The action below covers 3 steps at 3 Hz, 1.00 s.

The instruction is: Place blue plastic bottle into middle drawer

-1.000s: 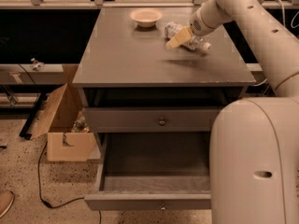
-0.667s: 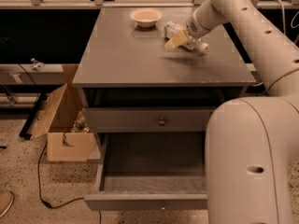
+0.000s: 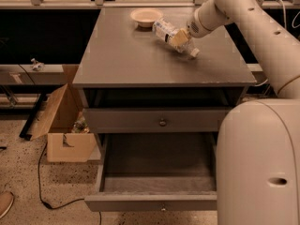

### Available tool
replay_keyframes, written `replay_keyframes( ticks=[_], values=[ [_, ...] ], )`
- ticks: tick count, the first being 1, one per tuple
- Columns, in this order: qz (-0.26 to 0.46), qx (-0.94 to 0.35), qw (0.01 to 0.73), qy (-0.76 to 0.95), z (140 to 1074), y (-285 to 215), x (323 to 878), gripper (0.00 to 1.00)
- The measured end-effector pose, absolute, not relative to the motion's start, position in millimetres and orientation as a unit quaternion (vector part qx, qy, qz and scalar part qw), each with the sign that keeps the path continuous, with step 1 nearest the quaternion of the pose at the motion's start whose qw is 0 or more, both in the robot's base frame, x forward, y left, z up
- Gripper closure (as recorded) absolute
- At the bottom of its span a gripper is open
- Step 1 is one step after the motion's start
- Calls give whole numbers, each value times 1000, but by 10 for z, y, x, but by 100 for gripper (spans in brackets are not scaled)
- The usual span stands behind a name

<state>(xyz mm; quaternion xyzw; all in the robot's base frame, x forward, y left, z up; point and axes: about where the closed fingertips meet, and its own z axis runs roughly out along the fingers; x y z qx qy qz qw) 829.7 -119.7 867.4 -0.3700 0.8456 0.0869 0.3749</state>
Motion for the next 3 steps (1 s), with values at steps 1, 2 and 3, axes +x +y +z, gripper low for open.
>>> replay_keyframes(
  ticks=[1,2,3],
  values=[
    [93,-395,412,816,8970,-1195,8026,95],
    [113,-450,435,772,9297,-1104,7470,100],
    [104,-482,442,749,9318,-1049,7418,100]
  ],
)
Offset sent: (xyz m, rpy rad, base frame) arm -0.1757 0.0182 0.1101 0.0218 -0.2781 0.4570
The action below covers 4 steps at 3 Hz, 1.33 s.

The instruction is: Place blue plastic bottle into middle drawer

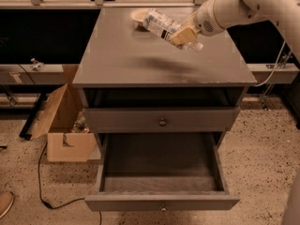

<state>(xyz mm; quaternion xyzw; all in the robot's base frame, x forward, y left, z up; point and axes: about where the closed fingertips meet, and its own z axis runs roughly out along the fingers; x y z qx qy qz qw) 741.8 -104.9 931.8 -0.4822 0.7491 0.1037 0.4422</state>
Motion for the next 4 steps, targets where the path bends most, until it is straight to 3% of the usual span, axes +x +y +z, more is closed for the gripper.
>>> replay_keyframes(
  ticks=[2,3,4],
  values=[
    [105,-492,432,749,9247,-1001,7417,100],
    [129,-514,414,740,9162,-1033,7138,100],
    [147,-550,376,731,9069,-1249,6479,100]
  ],
)
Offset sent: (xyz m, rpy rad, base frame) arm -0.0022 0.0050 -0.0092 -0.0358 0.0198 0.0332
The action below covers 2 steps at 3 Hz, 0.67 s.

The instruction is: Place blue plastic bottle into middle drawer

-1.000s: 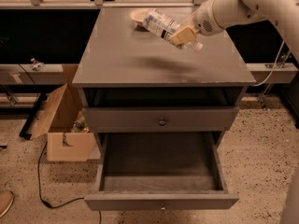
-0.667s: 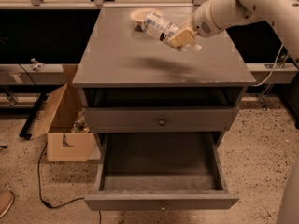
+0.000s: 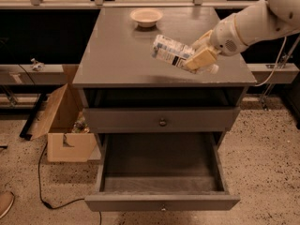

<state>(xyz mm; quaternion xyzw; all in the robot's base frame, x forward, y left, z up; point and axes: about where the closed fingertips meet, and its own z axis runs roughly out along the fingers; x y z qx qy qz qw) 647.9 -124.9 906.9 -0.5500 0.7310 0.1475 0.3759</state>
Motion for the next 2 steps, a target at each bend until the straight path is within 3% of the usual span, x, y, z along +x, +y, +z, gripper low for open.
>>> replay_keyframes(
  ticks=[2],
  values=[
    [134,-602,304,726,8666,-1308,5491,100]
  ],
)
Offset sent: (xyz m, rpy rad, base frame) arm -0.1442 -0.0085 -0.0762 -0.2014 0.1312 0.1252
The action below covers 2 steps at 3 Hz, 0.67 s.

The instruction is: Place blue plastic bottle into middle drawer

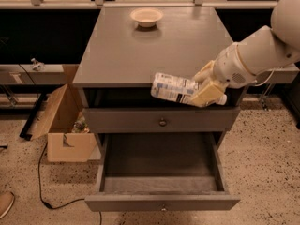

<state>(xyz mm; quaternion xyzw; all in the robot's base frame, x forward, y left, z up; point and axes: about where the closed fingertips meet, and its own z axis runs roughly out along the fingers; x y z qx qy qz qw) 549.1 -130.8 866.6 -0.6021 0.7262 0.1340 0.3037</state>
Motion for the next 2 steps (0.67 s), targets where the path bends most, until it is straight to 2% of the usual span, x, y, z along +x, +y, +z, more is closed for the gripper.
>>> replay_keyframes(
  ticks=[1,2],
  values=[
    [131,-622,274,722,8300,-1165,5058,100],
    [131,-622,274,722,8300,-1165,5058,100]
  ],
)
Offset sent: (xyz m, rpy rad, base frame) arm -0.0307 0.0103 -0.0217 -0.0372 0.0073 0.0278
